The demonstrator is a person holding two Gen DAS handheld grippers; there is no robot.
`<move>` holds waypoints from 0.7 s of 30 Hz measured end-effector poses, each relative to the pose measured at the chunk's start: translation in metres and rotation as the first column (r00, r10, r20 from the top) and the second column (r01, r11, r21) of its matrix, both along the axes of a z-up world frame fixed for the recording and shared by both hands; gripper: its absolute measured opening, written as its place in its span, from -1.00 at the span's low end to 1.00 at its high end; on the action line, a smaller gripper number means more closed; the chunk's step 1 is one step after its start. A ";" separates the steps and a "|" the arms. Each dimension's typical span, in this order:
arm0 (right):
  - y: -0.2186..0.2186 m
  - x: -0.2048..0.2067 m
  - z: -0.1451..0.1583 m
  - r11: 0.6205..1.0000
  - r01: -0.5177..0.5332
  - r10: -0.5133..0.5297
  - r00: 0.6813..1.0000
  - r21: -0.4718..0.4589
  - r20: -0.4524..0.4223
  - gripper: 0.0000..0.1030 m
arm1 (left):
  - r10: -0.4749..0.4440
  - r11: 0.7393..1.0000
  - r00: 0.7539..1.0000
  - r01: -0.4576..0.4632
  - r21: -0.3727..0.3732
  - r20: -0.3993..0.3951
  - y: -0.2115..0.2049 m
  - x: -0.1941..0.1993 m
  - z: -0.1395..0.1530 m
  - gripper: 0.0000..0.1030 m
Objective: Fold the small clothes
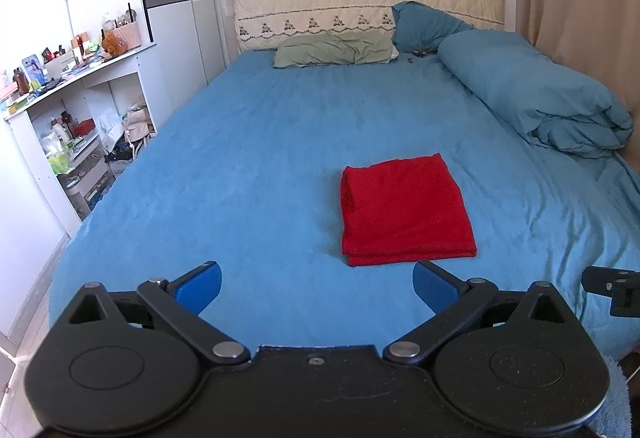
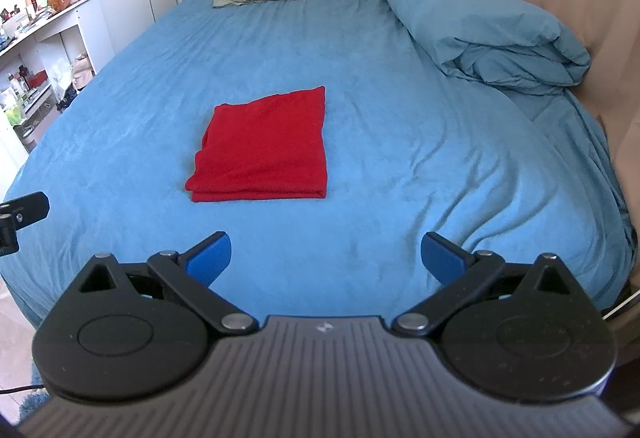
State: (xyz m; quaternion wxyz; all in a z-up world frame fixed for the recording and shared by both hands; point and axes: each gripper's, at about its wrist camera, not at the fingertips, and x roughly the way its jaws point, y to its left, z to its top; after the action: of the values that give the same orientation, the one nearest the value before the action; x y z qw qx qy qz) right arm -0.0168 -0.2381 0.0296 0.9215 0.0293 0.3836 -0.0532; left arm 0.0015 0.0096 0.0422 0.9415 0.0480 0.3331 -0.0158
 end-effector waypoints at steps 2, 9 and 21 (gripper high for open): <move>0.000 0.000 0.000 1.000 0.001 -0.001 1.000 0.001 -0.001 1.00 | -0.001 1.000 1.000 0.001 -0.001 0.002 0.000 0.000 0.001 1.00; 0.000 0.001 0.000 1.000 0.003 -0.003 1.000 0.010 -0.001 1.00 | -0.002 1.000 1.000 0.002 0.000 0.006 0.000 -0.001 0.003 1.00; 0.004 0.001 -0.001 1.000 0.007 -0.007 1.000 0.014 0.000 1.00 | 0.005 1.000 1.000 -0.005 -0.011 0.009 0.007 0.000 0.003 1.00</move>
State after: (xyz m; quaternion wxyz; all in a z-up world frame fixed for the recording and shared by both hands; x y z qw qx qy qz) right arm -0.0153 -0.2337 0.0286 0.9212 0.0371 0.3836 -0.0539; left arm 0.0014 0.0164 0.0454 0.9432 0.0422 0.3291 -0.0148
